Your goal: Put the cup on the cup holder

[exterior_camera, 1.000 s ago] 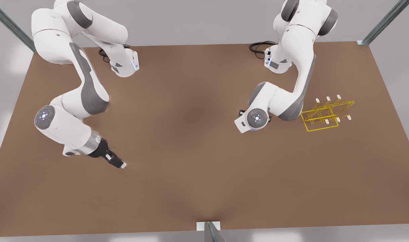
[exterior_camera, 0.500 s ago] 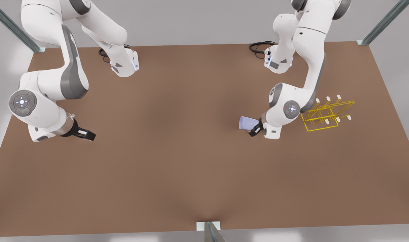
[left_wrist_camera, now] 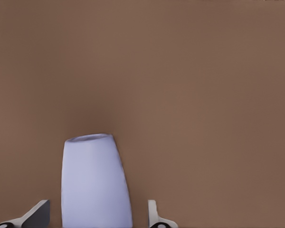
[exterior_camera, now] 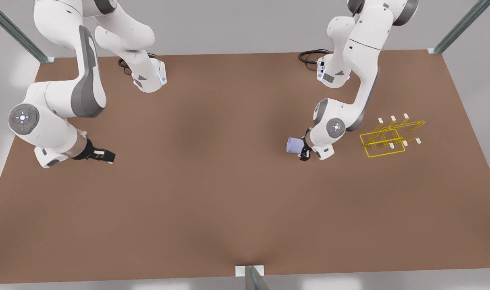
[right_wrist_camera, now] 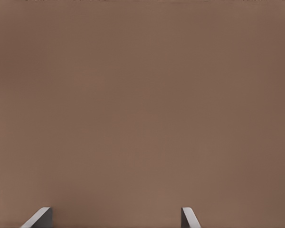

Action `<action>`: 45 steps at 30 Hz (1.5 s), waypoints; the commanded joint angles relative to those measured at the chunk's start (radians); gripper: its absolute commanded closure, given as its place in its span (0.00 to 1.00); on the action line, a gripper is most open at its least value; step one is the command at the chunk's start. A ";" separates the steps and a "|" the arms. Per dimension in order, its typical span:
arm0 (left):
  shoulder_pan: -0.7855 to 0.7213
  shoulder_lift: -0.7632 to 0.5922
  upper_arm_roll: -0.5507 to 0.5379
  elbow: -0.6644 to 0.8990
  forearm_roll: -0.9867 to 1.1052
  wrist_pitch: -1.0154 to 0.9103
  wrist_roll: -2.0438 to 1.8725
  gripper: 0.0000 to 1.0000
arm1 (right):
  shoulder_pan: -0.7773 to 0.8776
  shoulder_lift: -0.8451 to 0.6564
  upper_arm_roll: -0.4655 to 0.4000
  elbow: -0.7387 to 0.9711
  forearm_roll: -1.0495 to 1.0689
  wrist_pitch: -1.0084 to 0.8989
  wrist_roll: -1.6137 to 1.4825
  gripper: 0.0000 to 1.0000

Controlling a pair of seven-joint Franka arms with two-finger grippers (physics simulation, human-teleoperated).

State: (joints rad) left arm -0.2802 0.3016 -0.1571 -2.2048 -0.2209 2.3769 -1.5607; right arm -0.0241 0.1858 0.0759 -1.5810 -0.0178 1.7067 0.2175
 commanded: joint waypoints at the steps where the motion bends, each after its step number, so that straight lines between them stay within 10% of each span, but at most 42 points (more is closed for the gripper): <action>1: -0.001 0.001 0.001 0.000 0.020 -0.039 -0.277 0.00 | 0.004 0.008 0.001 0.012 0.005 -0.009 -0.181 0.00; 31: -0.011 0.154 -0.004 0.025 0.063 0.002 0.260 0.00 | 0.004 0.015 0.001 0.013 0.001 -0.012 -0.178 0.00; 33: -0.011 0.148 -0.004 0.030 0.060 -0.010 0.257 0.41 | 0.004 0.015 0.001 0.013 0.001 -0.012 -0.178 0.00; 36: -0.011 0.142 -0.004 0.031 0.060 -0.018 0.257 0.40 | 0.004 0.015 0.001 0.013 0.001 -0.012 -0.178 0.00; 45: 0.001 0.169 0.018 0.612 0.060 -0.621 0.143 0.37 | 0.003 0.015 0.001 0.013 -0.001 -0.010 -0.179 0.00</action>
State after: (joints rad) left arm -0.2791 0.4696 -0.1412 -1.6297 -0.1595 2.0128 -1.3720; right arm -0.0216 0.2020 0.0766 -1.5682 -0.0190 1.6964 0.0542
